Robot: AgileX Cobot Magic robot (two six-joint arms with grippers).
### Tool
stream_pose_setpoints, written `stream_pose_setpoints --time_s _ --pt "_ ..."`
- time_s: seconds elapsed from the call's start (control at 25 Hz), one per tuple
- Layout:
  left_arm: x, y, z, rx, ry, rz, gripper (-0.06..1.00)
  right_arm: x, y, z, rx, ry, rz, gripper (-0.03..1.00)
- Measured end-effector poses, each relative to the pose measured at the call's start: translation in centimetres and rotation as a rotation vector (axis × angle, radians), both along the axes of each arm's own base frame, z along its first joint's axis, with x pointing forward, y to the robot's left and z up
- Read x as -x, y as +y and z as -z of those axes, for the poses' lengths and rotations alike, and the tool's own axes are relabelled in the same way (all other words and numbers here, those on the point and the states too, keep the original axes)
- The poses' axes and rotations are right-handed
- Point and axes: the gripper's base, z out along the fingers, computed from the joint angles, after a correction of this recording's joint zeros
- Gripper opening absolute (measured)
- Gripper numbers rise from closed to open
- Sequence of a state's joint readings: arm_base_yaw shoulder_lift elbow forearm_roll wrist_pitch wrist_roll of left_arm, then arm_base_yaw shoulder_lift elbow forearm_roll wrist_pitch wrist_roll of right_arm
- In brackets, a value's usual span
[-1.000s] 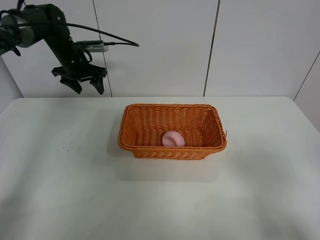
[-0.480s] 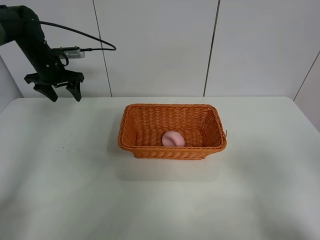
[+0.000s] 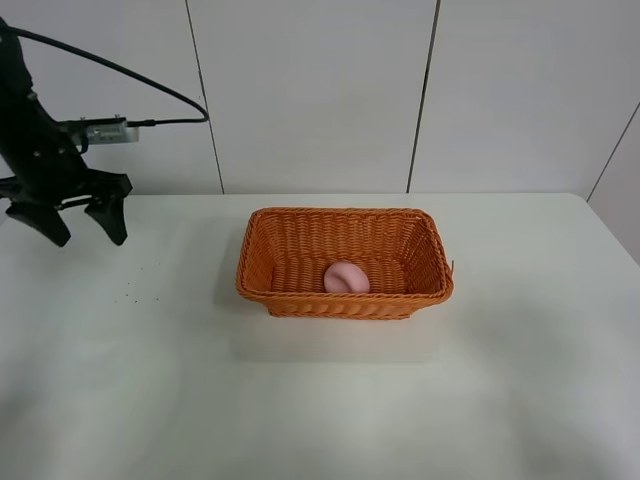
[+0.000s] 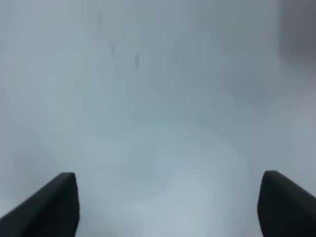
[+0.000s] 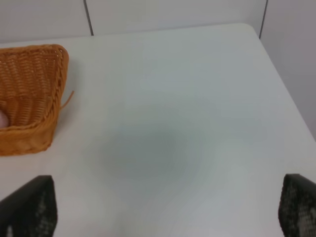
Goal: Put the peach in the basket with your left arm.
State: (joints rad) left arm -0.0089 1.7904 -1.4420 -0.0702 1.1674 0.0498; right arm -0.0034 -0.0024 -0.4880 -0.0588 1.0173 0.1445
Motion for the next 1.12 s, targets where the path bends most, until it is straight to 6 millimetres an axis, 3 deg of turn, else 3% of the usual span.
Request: stream_pose_setpoints --time_s 0.28,0.52,0.72,1.12 --pt "10.5 0.2 0.6 -0.006 0.097 0.027 0.84 0.0 0.0 0.0 0.0 0.0 0.0 0.69" --pt "19.5 0.6 1.9 -0.047 0.052 0.038 0.84 0.0 0.0 0.0 0.0 0.0 0.0 0.69" --pt "24.6 0.7 2.6 -0.05 -0.107 0.031 0.84 0.0 0.0 0.0 0.0 0.0 0.0 0.69" --pt "30.8 0.7 -0.6 -0.047 -0.61 0.01 0.84 0.0 0.0 0.0 0.0 0.0 0.0 0.69"
